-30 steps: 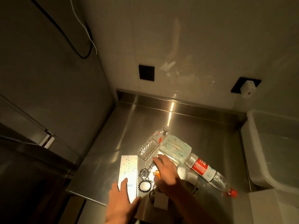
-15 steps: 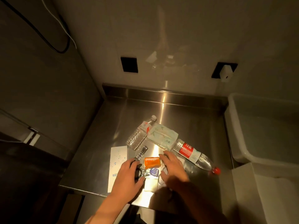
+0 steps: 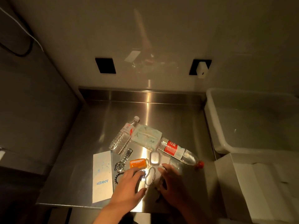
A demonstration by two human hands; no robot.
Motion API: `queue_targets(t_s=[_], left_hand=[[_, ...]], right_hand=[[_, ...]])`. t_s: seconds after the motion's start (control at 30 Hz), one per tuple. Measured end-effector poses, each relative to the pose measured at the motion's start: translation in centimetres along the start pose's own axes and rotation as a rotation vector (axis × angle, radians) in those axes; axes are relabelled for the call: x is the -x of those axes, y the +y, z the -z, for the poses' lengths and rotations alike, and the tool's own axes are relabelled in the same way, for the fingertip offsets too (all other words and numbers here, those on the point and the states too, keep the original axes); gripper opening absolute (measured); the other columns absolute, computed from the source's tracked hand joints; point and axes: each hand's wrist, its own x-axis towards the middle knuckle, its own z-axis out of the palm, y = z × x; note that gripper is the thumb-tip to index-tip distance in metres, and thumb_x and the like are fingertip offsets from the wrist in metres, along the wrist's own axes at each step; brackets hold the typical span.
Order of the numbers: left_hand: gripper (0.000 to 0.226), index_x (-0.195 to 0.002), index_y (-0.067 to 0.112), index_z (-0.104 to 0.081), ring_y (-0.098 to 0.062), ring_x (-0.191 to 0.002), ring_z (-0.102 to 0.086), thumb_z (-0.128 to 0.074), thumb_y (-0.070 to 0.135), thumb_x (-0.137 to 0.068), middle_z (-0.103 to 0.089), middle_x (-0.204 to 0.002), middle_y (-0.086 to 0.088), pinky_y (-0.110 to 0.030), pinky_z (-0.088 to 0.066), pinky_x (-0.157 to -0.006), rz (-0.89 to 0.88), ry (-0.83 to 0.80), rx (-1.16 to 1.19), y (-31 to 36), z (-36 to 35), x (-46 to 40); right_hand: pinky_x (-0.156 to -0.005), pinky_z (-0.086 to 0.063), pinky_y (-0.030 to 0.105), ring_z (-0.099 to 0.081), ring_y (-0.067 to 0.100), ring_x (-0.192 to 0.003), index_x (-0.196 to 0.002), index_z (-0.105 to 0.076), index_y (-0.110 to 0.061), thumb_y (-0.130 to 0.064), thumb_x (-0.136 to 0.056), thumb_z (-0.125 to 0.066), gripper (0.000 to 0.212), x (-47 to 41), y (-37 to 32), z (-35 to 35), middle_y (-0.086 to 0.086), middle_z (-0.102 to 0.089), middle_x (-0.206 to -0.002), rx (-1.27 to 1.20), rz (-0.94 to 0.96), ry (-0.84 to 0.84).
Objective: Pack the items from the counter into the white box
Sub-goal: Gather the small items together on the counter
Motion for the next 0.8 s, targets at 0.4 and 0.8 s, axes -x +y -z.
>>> queue_targets(t_s=[0.4, 0.8], left_hand=[[0.064, -0.138, 0.039, -0.046, -0.012, -0.132, -0.038, -0.062, 0.058, -0.079, -0.035, -0.145, 0.013, -0.033, -0.039, -0.109, 0.060, -0.132, -0.148, 0.7, -2.1, 0.1], [0.070, -0.147, 0.037, -0.039, -0.016, -0.134, -0.039, -0.067, 0.025, -0.084, -0.036, -0.150, 0.009, -0.033, -0.041, -0.108, 0.180, -0.058, -0.184, 2.6, -2.8, 1.7]], right_hand=[[-0.095, -0.050, 0.030, -0.069, 0.023, -0.108, -0.110, -0.076, -0.020, -0.018, -0.052, -0.090, 0.060, 1.0, 0.5, 0.2, 0.005, -0.071, -0.119, 0.025, 0.069, 0.069], [-0.114, -0.022, 0.035, -0.015, 0.017, -0.149, -0.147, -0.036, -0.039, -0.022, -0.091, -0.057, 0.062, 0.5, 2.9, -0.9, -0.012, -0.018, -0.163, 0.095, 0.039, -0.232]])
